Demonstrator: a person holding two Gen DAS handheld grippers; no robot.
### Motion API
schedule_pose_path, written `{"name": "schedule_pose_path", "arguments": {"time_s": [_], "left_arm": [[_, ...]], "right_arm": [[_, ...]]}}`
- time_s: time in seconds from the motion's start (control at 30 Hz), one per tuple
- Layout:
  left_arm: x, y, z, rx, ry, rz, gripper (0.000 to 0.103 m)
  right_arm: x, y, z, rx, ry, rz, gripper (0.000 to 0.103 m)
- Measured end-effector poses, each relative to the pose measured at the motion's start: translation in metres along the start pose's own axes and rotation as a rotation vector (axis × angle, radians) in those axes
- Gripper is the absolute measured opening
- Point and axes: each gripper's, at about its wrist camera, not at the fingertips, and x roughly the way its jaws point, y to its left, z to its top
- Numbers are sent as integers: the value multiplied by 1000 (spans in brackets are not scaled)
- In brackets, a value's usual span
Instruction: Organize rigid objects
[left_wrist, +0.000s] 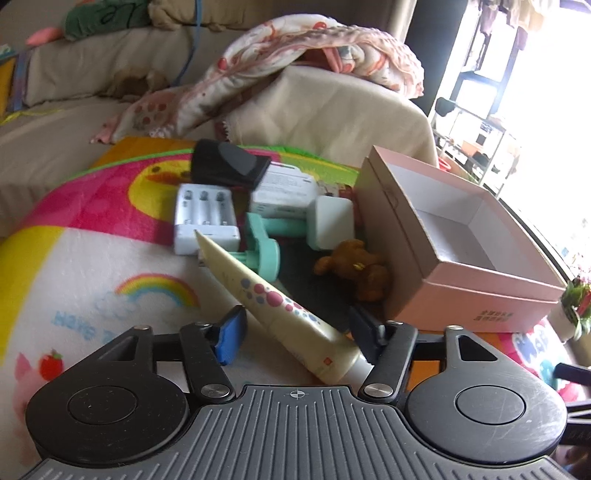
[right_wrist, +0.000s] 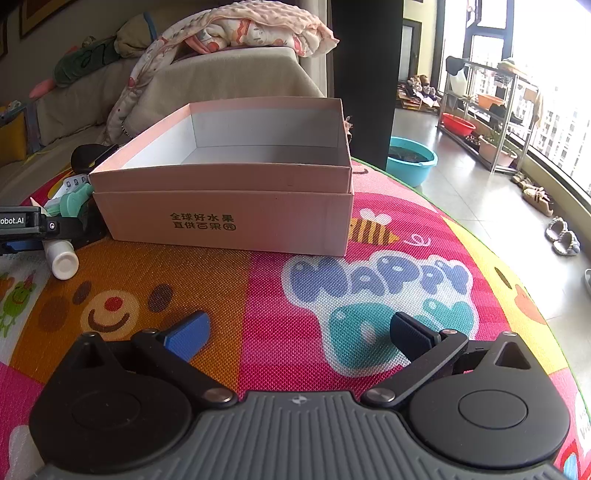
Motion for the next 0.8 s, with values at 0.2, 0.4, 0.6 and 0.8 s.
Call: {"name": "schedule_pose_path", "arguments": {"time_s": [0.2, 0.4, 0.6, 0.8], "left_arm": [[-12, 18, 1, 73, 23, 1, 48], [-30, 26, -6, 201, 24, 166, 50], [-36, 23, -22, 224, 8, 159, 50], [-42, 32, -32, 176, -49, 115, 35]], "right_arm": [[0, 0, 1, 4, -1, -1, 103], [0, 0, 1, 9, -2, -3, 103], [0, 1, 0, 9, -4, -7, 103], [-15, 34, 2, -148, -55, 109, 92]]}}
